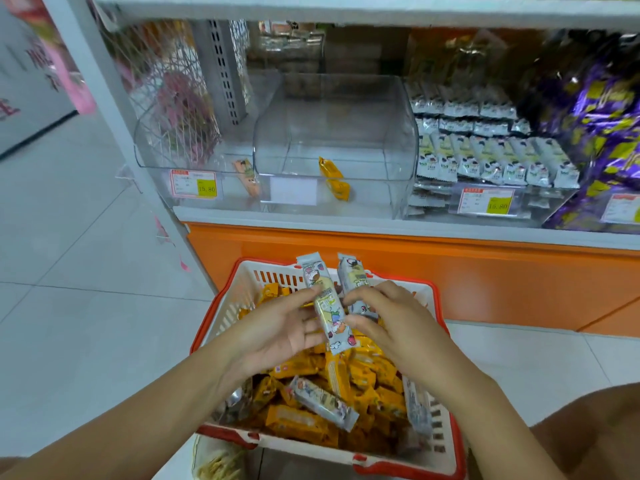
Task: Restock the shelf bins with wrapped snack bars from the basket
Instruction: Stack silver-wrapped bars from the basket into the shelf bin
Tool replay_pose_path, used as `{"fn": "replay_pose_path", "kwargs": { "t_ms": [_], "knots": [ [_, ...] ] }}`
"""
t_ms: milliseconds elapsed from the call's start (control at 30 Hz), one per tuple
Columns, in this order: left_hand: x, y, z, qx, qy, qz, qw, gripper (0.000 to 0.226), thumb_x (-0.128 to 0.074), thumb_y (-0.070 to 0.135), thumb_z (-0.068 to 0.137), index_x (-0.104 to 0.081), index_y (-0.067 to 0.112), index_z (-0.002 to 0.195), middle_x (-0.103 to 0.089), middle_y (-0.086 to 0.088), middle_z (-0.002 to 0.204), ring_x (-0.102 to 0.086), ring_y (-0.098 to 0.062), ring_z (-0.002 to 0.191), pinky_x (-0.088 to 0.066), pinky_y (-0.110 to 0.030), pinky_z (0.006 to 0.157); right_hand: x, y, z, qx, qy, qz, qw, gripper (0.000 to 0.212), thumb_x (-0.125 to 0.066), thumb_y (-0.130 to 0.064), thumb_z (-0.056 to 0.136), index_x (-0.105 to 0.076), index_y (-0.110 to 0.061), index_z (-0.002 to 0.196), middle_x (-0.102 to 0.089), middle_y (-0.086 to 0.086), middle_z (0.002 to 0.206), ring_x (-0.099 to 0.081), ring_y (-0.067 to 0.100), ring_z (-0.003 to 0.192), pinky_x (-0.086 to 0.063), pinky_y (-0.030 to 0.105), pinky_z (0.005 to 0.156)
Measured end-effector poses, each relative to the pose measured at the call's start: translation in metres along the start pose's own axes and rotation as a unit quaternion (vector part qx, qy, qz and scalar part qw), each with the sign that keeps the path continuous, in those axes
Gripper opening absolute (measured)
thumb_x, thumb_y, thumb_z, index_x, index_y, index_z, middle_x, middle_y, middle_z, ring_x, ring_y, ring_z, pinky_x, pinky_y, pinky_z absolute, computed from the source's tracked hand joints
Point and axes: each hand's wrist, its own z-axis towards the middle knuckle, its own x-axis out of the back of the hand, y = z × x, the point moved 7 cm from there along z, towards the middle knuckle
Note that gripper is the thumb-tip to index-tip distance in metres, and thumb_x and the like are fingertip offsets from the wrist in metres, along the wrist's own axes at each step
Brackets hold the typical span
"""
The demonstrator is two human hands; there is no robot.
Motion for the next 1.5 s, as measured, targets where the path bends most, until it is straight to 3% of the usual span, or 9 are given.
{"fn": "replay_pose_path", "kwargs": {
  "t_ms": [100,267,567,767,900,1100,1267,1400,1500],
  "knots": [
    [-0.003,0.006,0.001,-0.013,-0.019,0.005,1.000,0.043,-0.053,0.025,0.087,-0.057,0.007,0.125,-0.061,-0.023,0.123,-0.064,-0.031,0.104,-0.053,-0.043,0.091,0.006,-0.005,0.000,0.031,0.049,0.024,0.998,0.029,-0.045,-0.037,0.099,-0.048,-0.043,0.128,-0.044,-0.010,0.120,-0.048,0.001,0.100,-0.044,0.026,0.085],
    [-0.011,0.011,0.000,-0.032,-0.042,-0.001,0.999,0.031,-0.058,0.028,0.087,-0.071,0.011,0.109,-0.062,-0.021,0.123,-0.066,-0.031,0.103,-0.055,-0.043,0.088,0.010,-0.011,-0.003,0.041,0.092,0.087,0.991,0.065,-0.048,-0.043,0.096,-0.005,-0.063,0.141,-0.044,-0.019,0.122,-0.054,0.000,0.100,-0.050,0.025,0.081],
    [-0.034,0.031,0.004,-0.050,-0.093,0.009,0.994,0.065,-0.090,0.036,0.055,-0.071,0.010,0.112,-0.060,-0.023,0.125,-0.063,-0.034,0.109,-0.054,-0.046,0.088,0.032,-0.001,-0.006,0.010,0.182,0.165,0.969,0.063,-0.046,-0.064,0.089,-0.029,-0.045,0.146,-0.053,-0.022,0.109,-0.055,-0.004,0.095,-0.047,0.016,0.078],
    [-0.056,0.045,0.011,-0.066,-0.112,0.018,0.991,0.066,-0.088,0.035,0.059,-0.068,0.010,0.117,-0.060,-0.021,0.126,-0.061,-0.034,0.112,-0.052,-0.048,0.092,0.055,-0.004,-0.014,0.012,0.219,0.178,0.959,0.056,-0.050,-0.049,0.089,-0.033,-0.046,0.142,-0.049,-0.027,0.111,-0.055,-0.004,0.101,-0.046,0.013,0.078],
    [-0.065,0.054,0.017,-0.070,-0.083,0.073,0.991,0.046,-0.070,0.038,0.078,-0.067,0.012,0.116,-0.061,-0.019,0.126,-0.058,-0.035,0.117,-0.048,-0.048,0.096,0.068,0.003,-0.017,-0.007,0.267,0.165,0.950,0.047,-0.054,-0.063,0.086,-0.043,-0.055,0.131,-0.051,-0.033,0.110,-0.053,-0.005,0.102,-0.042,0.011,0.078],
    [-0.085,0.066,0.027,-0.073,-0.084,0.116,0.987,0.037,-0.053,0.035,0.085,-0.070,0.015,0.111,-0.064,-0.018,0.122,-0.062,-0.030,0.109,-0.051,-0.041,0.093,0.080,0.007,-0.016,-0.036,0.320,0.184,0.929,0.060,-0.047,-0.070,0.073,-0.049,-0.046,0.128,-0.056,-0.026,0.110,-0.051,0.002,0.096,-0.038,0.010,0.075],
    [-0.102,0.068,0.037,-0.078,-0.108,0.088,0.987,0.038,-0.064,0.027,0.086,-0.065,0.009,0.120,-0.054,-0.016,0.127,-0.061,-0.032,0.101,-0.056,-0.036,0.085,0.095,0.008,-0.013,-0.073,0.353,0.107,0.926,0.076,-0.056,-0.077,0.067,-0.049,-0.034,0.130,-0.047,-0.021,0.116,-0.038,0.000,0.108,-0.036,0.014,0.086],
    [-0.112,0.075,0.044,-0.087,-0.131,0.125,0.980,0.045,-0.068,0.019,0.082,-0.059,0.003,0.124,-0.063,-0.020,0.121,-0.067,-0.028,0.100,-0.055,-0.034,0.088,0.118,0.001,0.008,-0.086,0.292,-0.006,0.952,0.075,-0.068,-0.047,0.074,-0.040,-0.024,0.139,-0.039,-0.012,0.114,-0.029,0.006,0.108,-0.035,0.028,0.095],
    [-0.109,0.089,0.048,-0.069,-0.132,0.104,0.983,0.078,-0.087,0.034,0.061,-0.057,0.002,0.124,-0.061,-0.024,0.122,-0.063,-0.035,0.108,-0.054,-0.039,0.091,0.139,-0.001,0.023,-0.037,0.193,-0.075,0.978,0.073,-0.068,-0.026,0.077,-0.036,-0.029,0.142,-0.029,-0.017,0.113,-0.020,0.001,0.107,-0.032,0.027,0.102]
  ]
}}
